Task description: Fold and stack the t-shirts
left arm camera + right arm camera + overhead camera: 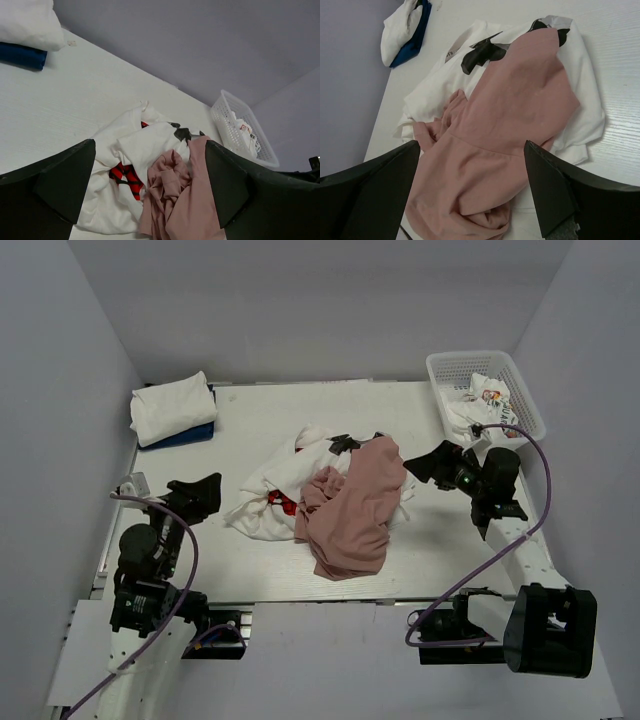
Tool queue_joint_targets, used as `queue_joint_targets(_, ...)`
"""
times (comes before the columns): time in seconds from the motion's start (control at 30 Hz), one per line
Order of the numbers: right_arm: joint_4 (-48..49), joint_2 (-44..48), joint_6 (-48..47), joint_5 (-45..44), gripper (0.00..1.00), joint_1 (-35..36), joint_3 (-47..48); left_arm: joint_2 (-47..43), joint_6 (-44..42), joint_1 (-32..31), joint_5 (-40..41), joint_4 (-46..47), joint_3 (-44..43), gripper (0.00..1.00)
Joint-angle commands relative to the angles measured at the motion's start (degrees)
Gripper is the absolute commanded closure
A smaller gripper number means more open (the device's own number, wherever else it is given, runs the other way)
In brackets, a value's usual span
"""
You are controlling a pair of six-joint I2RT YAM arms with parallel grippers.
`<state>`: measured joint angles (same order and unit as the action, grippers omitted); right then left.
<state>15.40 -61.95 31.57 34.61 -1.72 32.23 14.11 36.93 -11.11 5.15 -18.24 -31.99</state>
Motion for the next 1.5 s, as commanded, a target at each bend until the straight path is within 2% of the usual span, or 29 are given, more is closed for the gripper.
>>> queue_joint_targets(0.0, -1.42, 2.44, -0.19, 4.49, 0.10, 0.31, 2.93, 0.22, 1.14, -0.14, 1.45, -2.41, 0.43, 0.00)
queue_joint_targets(0.07, -2.03, 2.89, -3.35, 6.35, 0.10, 1.09, 3.36, 2.22, 1.91, -0.14, 2.75, -2.94, 0.43, 0.00)
queue_joint_targets(0.13, -8.43, 4.21, -4.93, -3.43, 0.10, 4.24, 6.60, 4.25, 2.44, -0.14, 4.69, -3.82, 0.43, 0.00)
queue_joint_targets(0.2, -20.35, 3.43, -11.52, -12.41, 0.10, 9.87, 10.38, 8.45, 1.93, -0.14, 4.70, -4.52, 0.43, 0.00)
queue_joint_targets(0.27, -24.25, 1.76, -15.30, -16.67, 0.10, 12.86, 13.12, 11.63, 1.92, -0.14, 2.33, -4.52, -0.79, 0.00)
queue_joint_targets(0.3, -25.23, 1.40, -15.75, -20.51, 0.10, 18.53, 13.47, 13.04, 1.31, -0.14, 1.80, -3.83, -0.80, 0.00)
queue_joint_targets(0.33, -25.76, -0.08, -16.80, -23.68, 0.10, 20.68, 14.61, 15.31, 1.31, -0.14, 1.80, -3.82, -0.80, 0.00)
queue_joint_targets(0.37, -28.21, -2.19, -18.11, -27.45, 0.10, 27.14, 15.23, 16.29, 1.31, -0.14, 1.80, -3.82, -0.80, 0.00)
queue_joint_targets(0.43, -29.72, -7.35, -19.96, -29.85, 0.10, 33.58, 16.72, 17.70, 1.31, -0.14, 1.80, -3.30, -0.80, 0.00)
queue_joint_targets(0.53, -29.20, -13.16, -21.02, -32.24, 0.10, 41.77, 14.80, 19.55, 0.78, -0.14, 1.80, -2.68, -0.80, 0.00)
queue_joint_targets(0.63, -27.18, -17.91, -21.73, -36.61, 0.10, 45.73, 12.08, 20.08, 0.25, -0.14, 1.27, -2.68, -0.80, 0.00)
queue_joint_targets(0.73, -23.84, -21.10, -20.94, -43.83, 0.10, 47.77, 10.67, 20.08, -0.28, -0.14, 1.27, -3.29, -0.80, 0.00)
queue_joint_targets(0.9, -16.99, -23.91, -19.80, -44.97, 0.10, 49.79, 9.17, 20.08, -0.28, -0.14, 2.32, -3.82, -0.80, 0.00)
queue_joint_targets(0.93, -16.72, -24.09, -19.19, -46.98, 0.15, 50.40, 9.34, 20.08, -0.28, -0.14, 2.85, -3.82, -0.80, 0.00)
queue_joint_targets(0.97, -17.15, -24.53, -19.01, -48.40, 0.48, 50.49, 9.87, 20.08, -0.28, -0.14, 3.37, -4.60, -0.80, 0.00)
queue_joint_targets(1.03, -16.20, -23.75, -17.78, -50.07, 0.59, 51.11, 10.05, 19.55, -0.28, -0.14, 4.51, -5.92, -0.80, 0.00)
queue_joint_targets(1.07, -13.06, -22.70, -17.43, -49.38, 1.00, 51.11, 9.70, 19.55, 0.25, -0.14, 5.22, -6.45, -0.80, 0.00)
queue_joint_targets(1.1, -12.24, -22.25, -17.33, -48.25, 1.00, 51.28, 9.78, 18.94, 0.25, -0.14, 5.92, -6.46, -0.80, 0.00)
queue_joint_targets(1.13, -13.19, -21.64, -17.07, -42.75, 1.00, 50.94, 10.57, 18.94, 0.25, -0.14, 5.93, -6.46, -0.80, 0.00)
queue_joint_targets(1.23, -14.95, -21.37, -16.37, -43.22, 1.00, 51.63, 15.92, 18.41, 0.25, -0.14, 5.93, -6.46, -0.80, 0.00)
queue_joint_targets(1.37, -14.26, -15.93, -15.58, -49.98, 1.00, 50.94, 19.36, 17.10, 0.25, -0.14, 5.93, -6.46, -0.27, 0.00)
queue_joint_targets(1.47, -10.40, -7.95, -16.55, -56.83, 1.00, 50.50, 20.16, 17.09, 0.86, -0.14, 5.93, -6.46, -0.27, 0.00)
